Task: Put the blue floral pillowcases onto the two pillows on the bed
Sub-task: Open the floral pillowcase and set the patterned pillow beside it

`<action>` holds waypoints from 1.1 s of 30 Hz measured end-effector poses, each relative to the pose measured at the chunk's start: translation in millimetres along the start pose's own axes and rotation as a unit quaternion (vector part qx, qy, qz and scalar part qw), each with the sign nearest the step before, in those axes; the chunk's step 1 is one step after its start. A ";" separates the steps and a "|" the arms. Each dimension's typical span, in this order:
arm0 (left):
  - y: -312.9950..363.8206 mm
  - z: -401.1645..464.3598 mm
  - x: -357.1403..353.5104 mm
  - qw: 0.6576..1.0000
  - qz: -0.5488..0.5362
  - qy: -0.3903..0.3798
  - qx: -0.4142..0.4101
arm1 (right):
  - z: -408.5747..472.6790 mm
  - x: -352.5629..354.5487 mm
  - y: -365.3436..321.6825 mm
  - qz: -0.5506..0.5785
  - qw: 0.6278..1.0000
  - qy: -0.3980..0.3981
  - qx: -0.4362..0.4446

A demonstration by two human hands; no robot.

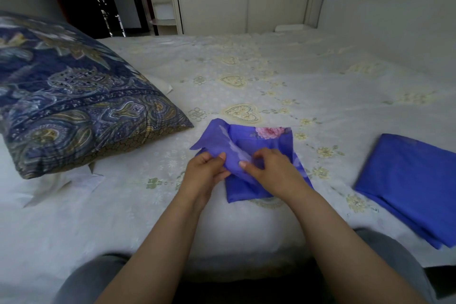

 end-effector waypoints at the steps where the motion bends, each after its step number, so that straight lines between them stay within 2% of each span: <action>1: 3.7 0.3 2.1 1.000 -0.027 0.016 0.001 | 4.1 1.1 6.7 -0.058 0.998 0.010 -0.031; 3: 9.8 1.2 7.5 0.996 -0.066 0.056 -0.002 | 10.6 4.6 21.4 -0.121 0.987 0.018 -0.102; 4: 11.2 2.6 11.2 0.993 -0.076 0.089 0.001 | 12.7 5.5 27.7 -0.101 0.985 0.010 -0.142; 6: 13.0 2.7 18.6 0.984 -0.057 0.171 0.010 | 15.8 0.6 36.0 0.010 0.980 -0.028 -0.198; 8: 12.1 4.7 29.2 0.970 0.005 0.244 -0.018 | 16.2 -4.3 37.1 0.100 0.974 -0.053 -0.197; 9: 13.3 5.1 35.2 0.956 0.081 0.274 -0.069 | 15.0 -6.2 38.2 0.127 0.970 -0.062 -0.198; 10: 15.8 5.4 39.6 0.927 0.182 0.294 -0.145 | 12.7 -6.0 37.0 0.148 0.966 -0.075 -0.197; 12: 22.6 6.7 37.3 0.838 0.373 0.284 -0.279 | 7.2 -3.7 33.8 0.173 0.959 -0.100 -0.200; 13: 25.7 12.3 33.1 0.803 0.439 0.249 -0.316 | 4.5 -1.2 30.9 0.174 0.959 -0.109 -0.198; 15: 27.4 33.0 22.1 0.783 0.526 0.146 -0.299 | 0.0 5.5 24.0 0.221 0.952 -0.097 -0.187; 16: 25.2 46.0 18.2 0.788 0.553 0.093 -0.254 | -2.4 8.9 20.4 0.293 0.934 -0.086 -0.184; 17: 23.3 56.0 14.5 0.800 0.563 0.045 -0.202 | -3.4 11.5 19.0 0.392 0.896 -0.080 -0.192; 19: 15.4 69.3 11.9 0.809 0.578 -0.008 -0.109 | -5.1 18.9 19.3 0.601 0.765 -0.083 -0.215; 20: 10.3 71.8 13.0 0.795 0.601 -0.019 -0.082 | -5.8 24.7 20.2 0.677 0.699 -0.085 -0.215; 21: 5.3 73.8 14.2 0.778 0.624 -0.026 -0.074 | -7.4 32.7 21.3 0.723 0.653 -0.081 -0.210; 23: 0.5 74.2 14.3 0.763 0.639 -0.012 -0.095 | -11.4 47.9 20.8 0.766 0.608 -0.084 -0.191; 26: -2.9 69.2 8.7 0.802 0.591 -0.007 -0.085 | -14.1 59.1 21.8 0.799 0.568 -0.065 -0.189; 28: -7.5 62.9 4.6 0.814 0.574 -0.017 -0.082 | -12.6 61.5 21.6 0.821 0.534 -0.071 -0.190; 29: -9.6 60.0 3.4 0.817 0.569 -0.020 -0.092 | -11.1 60.1 21.9 0.817 0.533 -0.092 -0.200; 31: -10.2 56.3 1.9 0.833 0.540 -0.019 -0.119 | -15.8 61.5 14.5 0.786 0.564 -0.143 -0.211; 33: -3.7 52.3 1.5 0.868 0.477 0.012 -0.138 | -20.8 59.0 11.9 0.731 0.625 -0.189 -0.197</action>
Point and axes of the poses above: each hand's wrist, its own z-axis towards the middle knuckle, its own x-axis out of the back of the hand, y = z × x, the point moved 3 cm from there along z, towards the middle knuckle, and after that the axes turned 9 degrees about y, right-handed, at the moved point
